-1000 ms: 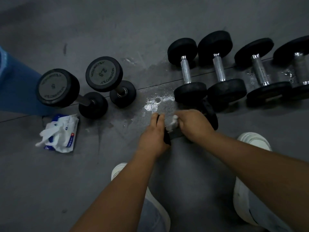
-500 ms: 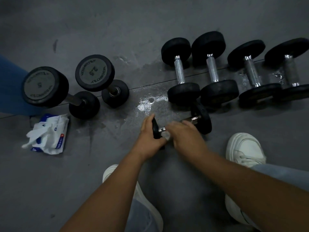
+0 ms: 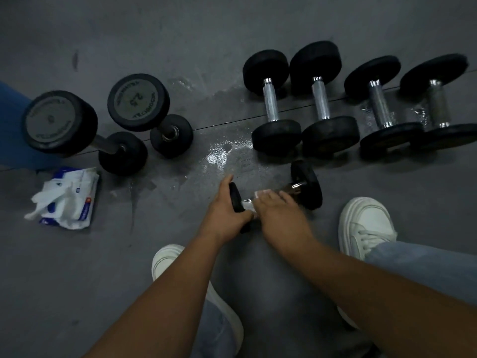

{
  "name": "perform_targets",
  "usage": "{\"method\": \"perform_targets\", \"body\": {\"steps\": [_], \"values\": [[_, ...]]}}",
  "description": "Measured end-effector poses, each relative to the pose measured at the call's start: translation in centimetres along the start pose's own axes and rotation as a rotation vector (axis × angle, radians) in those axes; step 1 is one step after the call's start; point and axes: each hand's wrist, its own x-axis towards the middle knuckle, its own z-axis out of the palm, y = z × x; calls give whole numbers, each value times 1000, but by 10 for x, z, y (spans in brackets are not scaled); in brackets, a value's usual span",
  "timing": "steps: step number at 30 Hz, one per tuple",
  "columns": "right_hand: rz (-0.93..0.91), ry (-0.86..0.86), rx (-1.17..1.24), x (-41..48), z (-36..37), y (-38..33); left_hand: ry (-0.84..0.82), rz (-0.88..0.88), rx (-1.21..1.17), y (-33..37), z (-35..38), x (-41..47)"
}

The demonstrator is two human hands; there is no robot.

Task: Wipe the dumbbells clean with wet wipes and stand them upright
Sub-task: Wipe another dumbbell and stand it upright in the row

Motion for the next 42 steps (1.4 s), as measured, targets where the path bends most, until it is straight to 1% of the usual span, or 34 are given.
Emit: {"method": "perform_targets", "body": {"steps": [2, 3, 5, 8, 9, 10, 12, 13, 15, 17, 19, 22, 25, 28, 31, 33, 35, 38, 42], "values": [[9, 35, 39, 5, -5, 12, 17, -26, -10, -1, 2, -1], [52, 70, 26, 7, -6, 18, 30, -48, -38, -1, 2, 0], [85, 72, 10, 3, -4, 19, 24, -127, -131, 0, 3, 2], [-104, 0, 131, -9, -1, 6, -55, -272, -291, 1, 8, -4], [-103, 30, 177, -9, -3, 7, -75, -304, -327, 3, 10, -6], [-63, 84, 222, -6, -5, 13, -83, -332, -387, 5, 11, -7], [0, 121, 203, -3, -9, 22, -65, -389, -537, 8, 15, -4], [-2, 120, 141, -1, -6, 23, -45, -400, -582, 9, 17, -3], [-33, 37, 95, 0, -5, 18, 2, -361, -598, 7, 22, -4], [22, -4, 213, 3, -16, 16, 60, -289, -575, 9, 22, -9], [127, 60, 336, 10, -39, 19, 105, -196, -495, 20, 17, -10], [139, 304, 364, 24, -79, 24, 187, -55, -320, 46, 2, -14], [140, 416, 271, 30, -113, 32, 266, 117, 18, 73, -12, -18], [107, 472, 203, 27, -131, 43, 289, 105, 385, 95, -23, -34], [26, 459, 165, 20, -132, 50, 336, 109, 645, 103, -34, -47], [-24, 434, 70, 12, -125, 51, 331, 115, 796, 101, -38, -49], [-18, 405, -28, 4, -113, 51, 320, 125, 923, 92, -36, -49], [2, 331, -76, -7, -98, 49, 290, 138, 1011, 76, -29, -49], [23, 234, -101, -16, -81, 49, 202, 118, 999, 73, -29, -56]]}}
